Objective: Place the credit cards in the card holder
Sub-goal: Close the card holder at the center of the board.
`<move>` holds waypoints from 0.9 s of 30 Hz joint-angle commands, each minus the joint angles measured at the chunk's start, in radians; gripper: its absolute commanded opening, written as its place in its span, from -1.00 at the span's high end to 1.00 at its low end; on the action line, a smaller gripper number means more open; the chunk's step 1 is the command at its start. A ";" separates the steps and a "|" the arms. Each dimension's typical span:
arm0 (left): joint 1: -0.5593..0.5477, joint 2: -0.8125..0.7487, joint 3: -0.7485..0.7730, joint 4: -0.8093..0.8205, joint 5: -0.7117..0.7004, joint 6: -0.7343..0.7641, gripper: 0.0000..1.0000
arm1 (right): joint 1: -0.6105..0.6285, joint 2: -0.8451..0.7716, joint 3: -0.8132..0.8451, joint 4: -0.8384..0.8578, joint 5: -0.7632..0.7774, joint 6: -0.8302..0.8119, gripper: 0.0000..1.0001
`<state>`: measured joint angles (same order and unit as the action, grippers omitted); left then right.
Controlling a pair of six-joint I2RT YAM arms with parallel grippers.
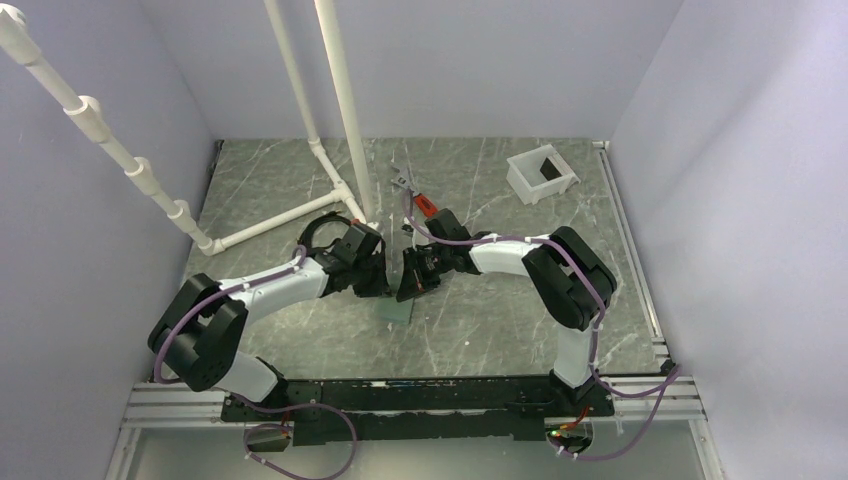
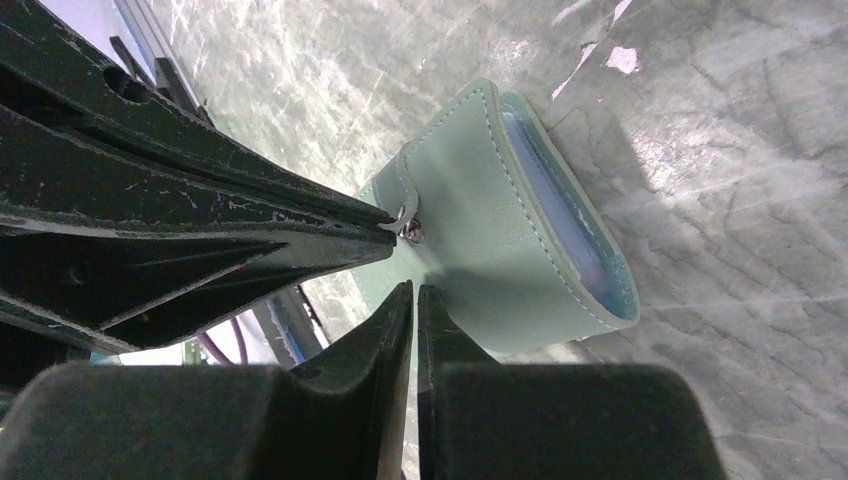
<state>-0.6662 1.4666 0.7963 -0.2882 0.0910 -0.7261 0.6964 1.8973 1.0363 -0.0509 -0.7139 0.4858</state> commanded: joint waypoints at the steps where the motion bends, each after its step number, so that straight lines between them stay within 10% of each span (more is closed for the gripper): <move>1: -0.016 0.053 0.021 0.105 0.095 -0.011 1.00 | 0.023 0.049 0.011 0.012 0.119 -0.047 0.81; 27: -0.016 0.063 0.012 0.021 0.084 0.012 1.00 | -0.025 -0.104 -0.047 -0.071 0.191 -0.032 0.72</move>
<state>-0.6617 1.5215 0.8158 -0.2142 0.1402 -0.7185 0.7044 1.8606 1.0256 -0.0757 -0.6510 0.4789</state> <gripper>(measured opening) 0.007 0.118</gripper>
